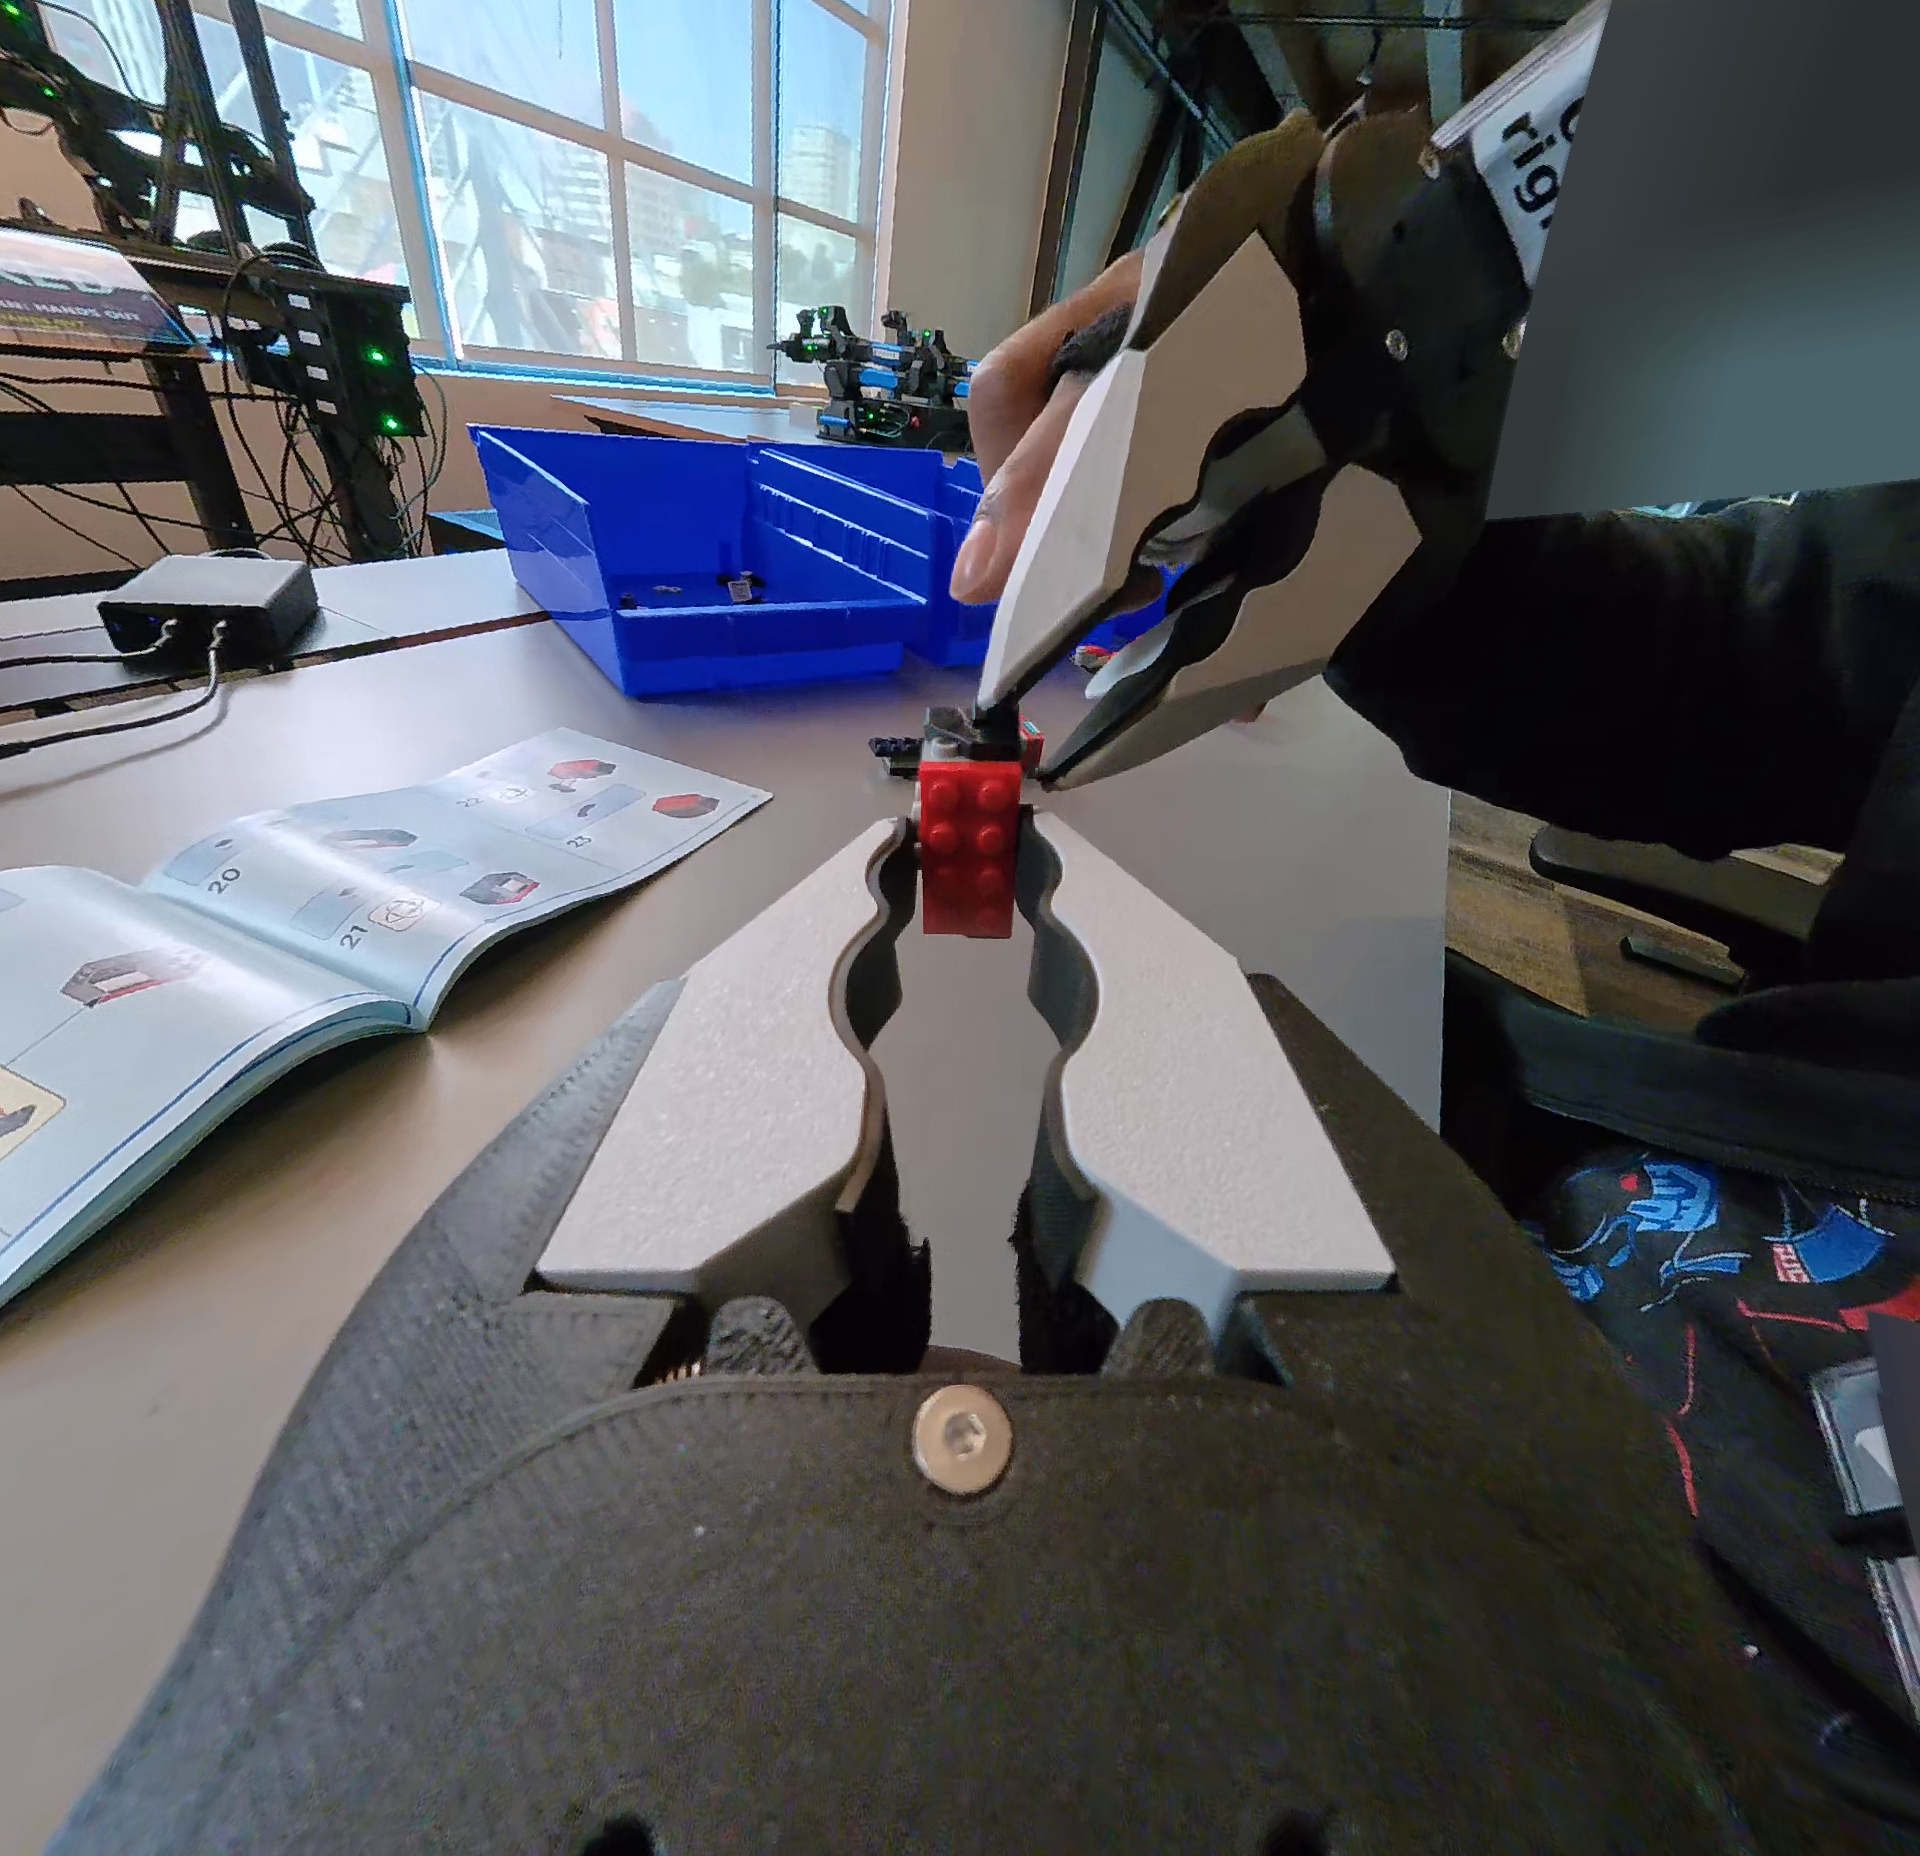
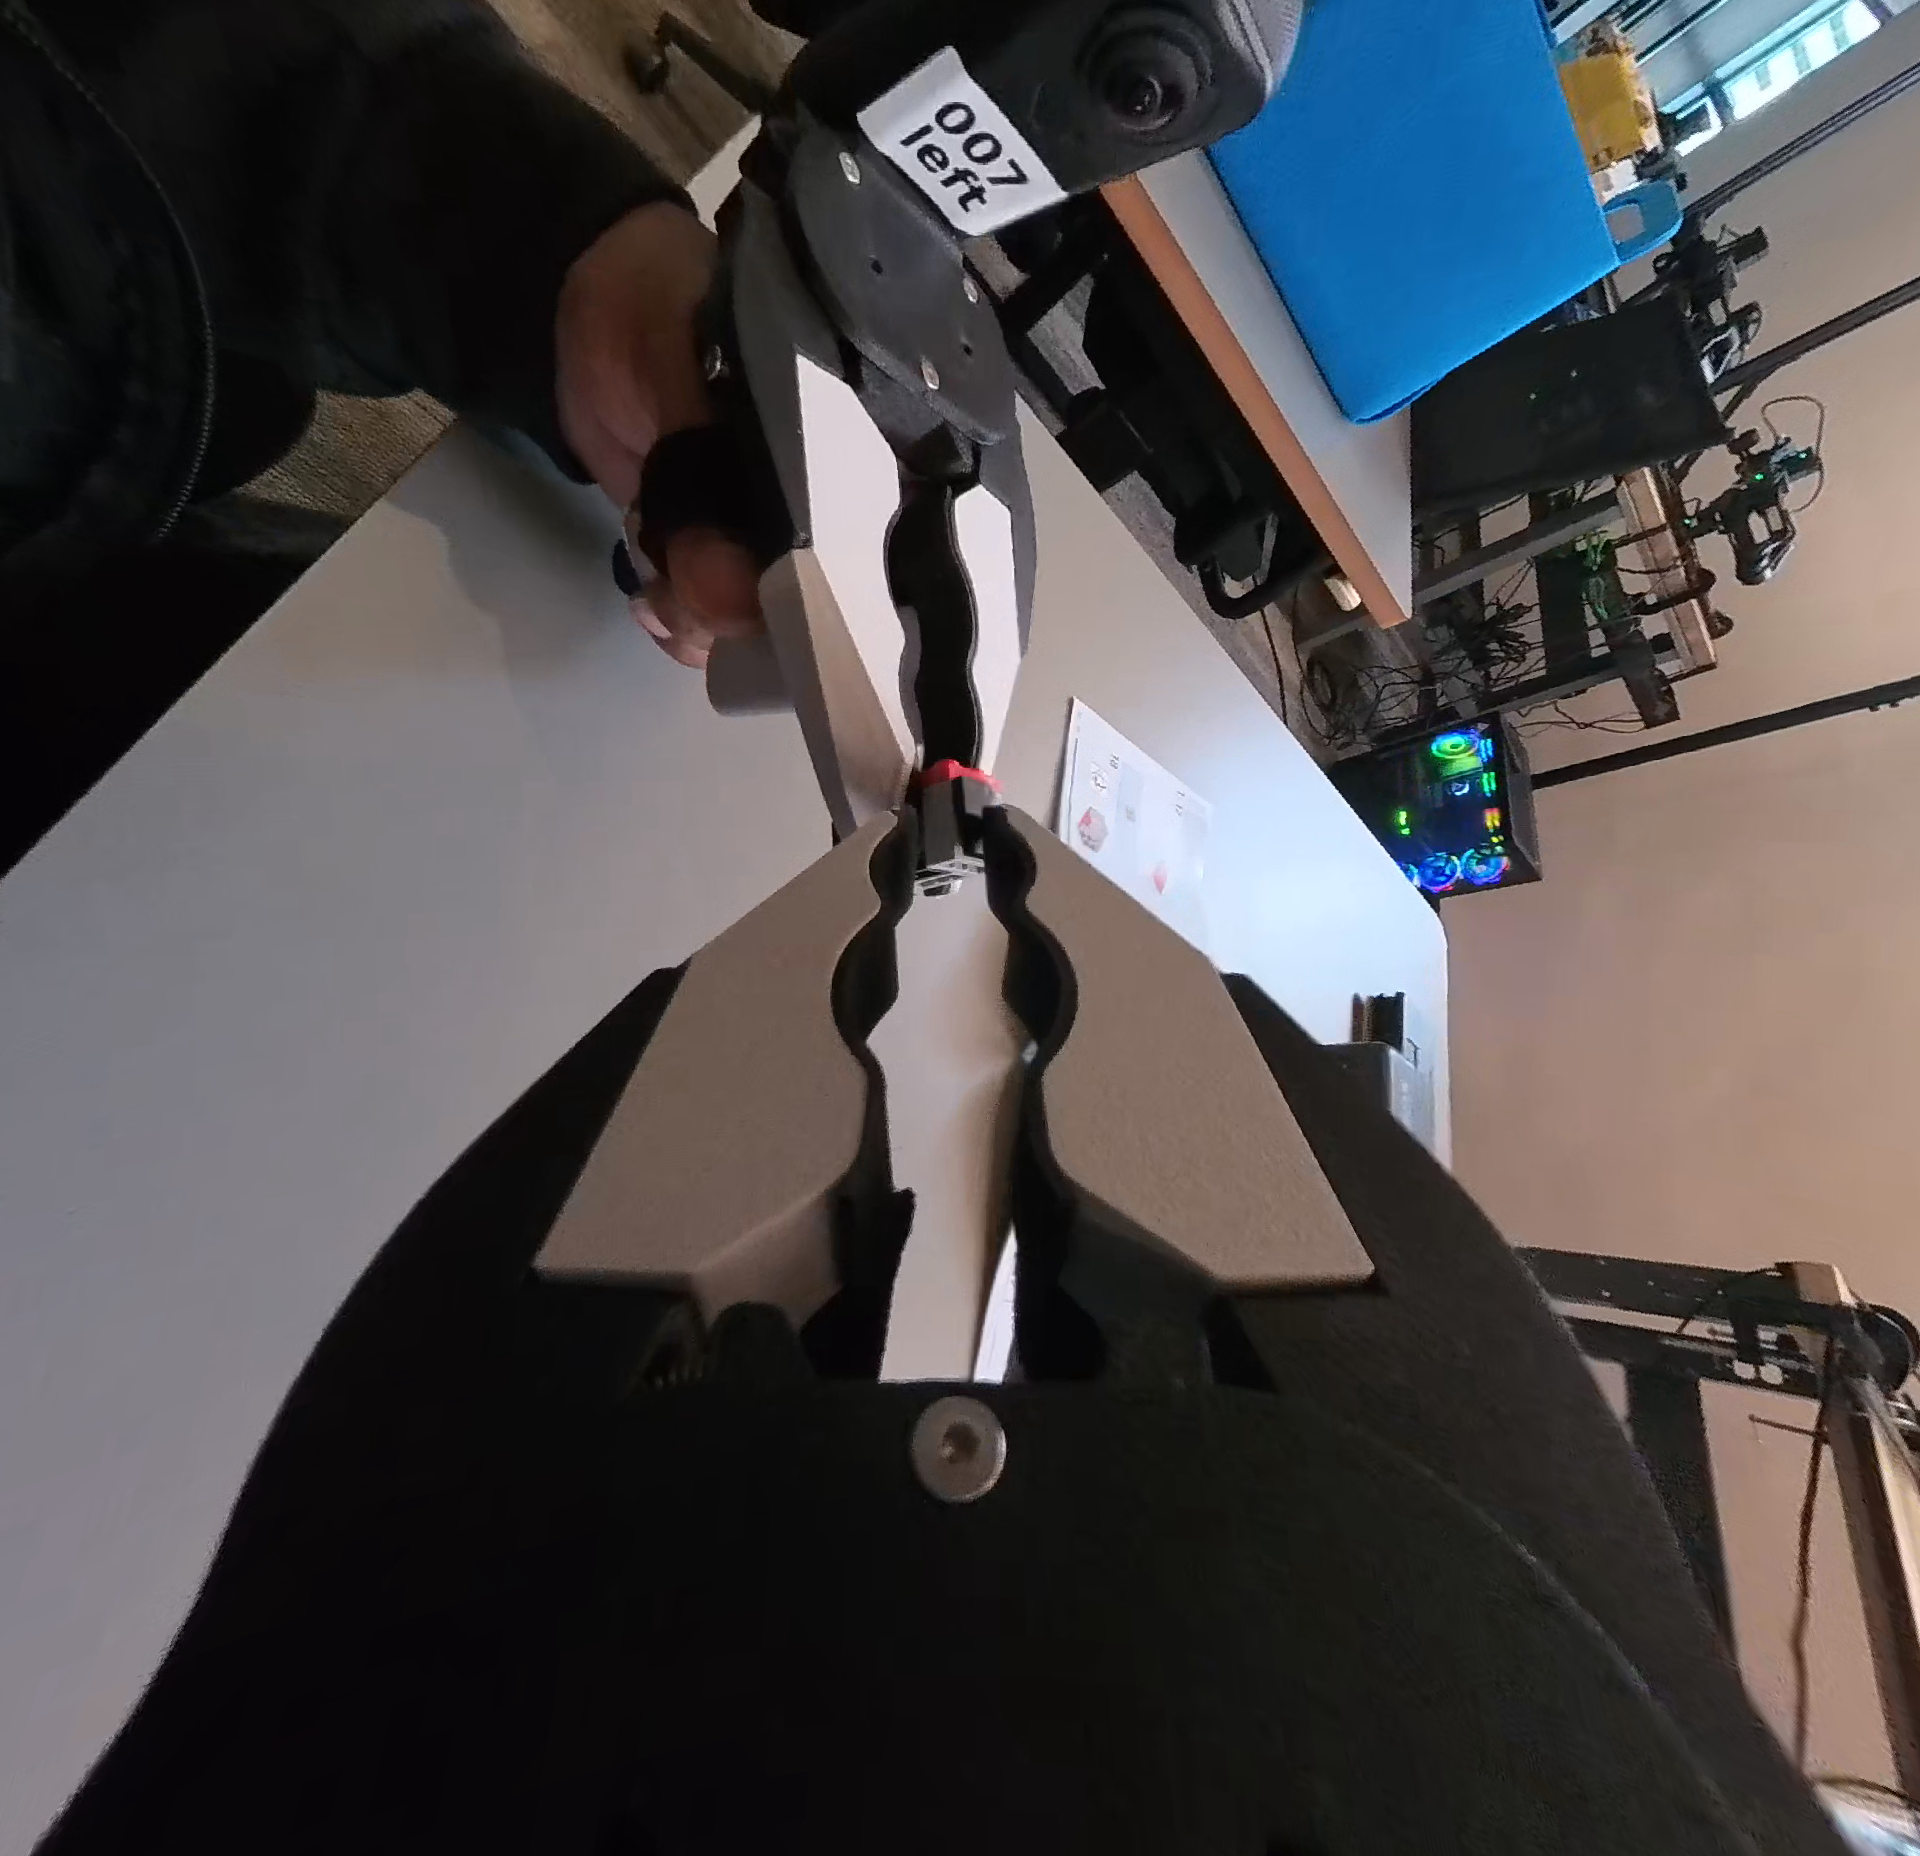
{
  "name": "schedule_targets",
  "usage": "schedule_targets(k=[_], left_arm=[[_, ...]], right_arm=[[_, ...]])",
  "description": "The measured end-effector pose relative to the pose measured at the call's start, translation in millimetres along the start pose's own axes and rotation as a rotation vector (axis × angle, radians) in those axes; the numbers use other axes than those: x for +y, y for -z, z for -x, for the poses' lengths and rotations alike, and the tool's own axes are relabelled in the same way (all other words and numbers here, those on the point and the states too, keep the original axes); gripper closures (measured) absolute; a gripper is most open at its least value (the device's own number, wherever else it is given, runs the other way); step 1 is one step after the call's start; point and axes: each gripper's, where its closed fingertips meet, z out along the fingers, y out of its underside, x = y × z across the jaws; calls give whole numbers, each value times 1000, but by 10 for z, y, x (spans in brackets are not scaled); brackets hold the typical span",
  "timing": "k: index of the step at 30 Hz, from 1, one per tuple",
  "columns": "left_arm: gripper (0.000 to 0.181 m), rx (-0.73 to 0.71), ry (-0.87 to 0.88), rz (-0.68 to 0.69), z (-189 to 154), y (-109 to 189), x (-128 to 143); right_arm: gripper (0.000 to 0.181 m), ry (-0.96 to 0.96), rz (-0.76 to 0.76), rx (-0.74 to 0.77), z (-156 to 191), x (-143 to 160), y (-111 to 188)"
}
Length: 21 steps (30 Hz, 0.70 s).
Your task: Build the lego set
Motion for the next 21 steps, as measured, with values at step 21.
schedule_targets(k=[21], left_arm=[[164,16,35,-48,-26,-28,-85]], right_arm=[[168,-174,-108,68,-75,-35,41]])
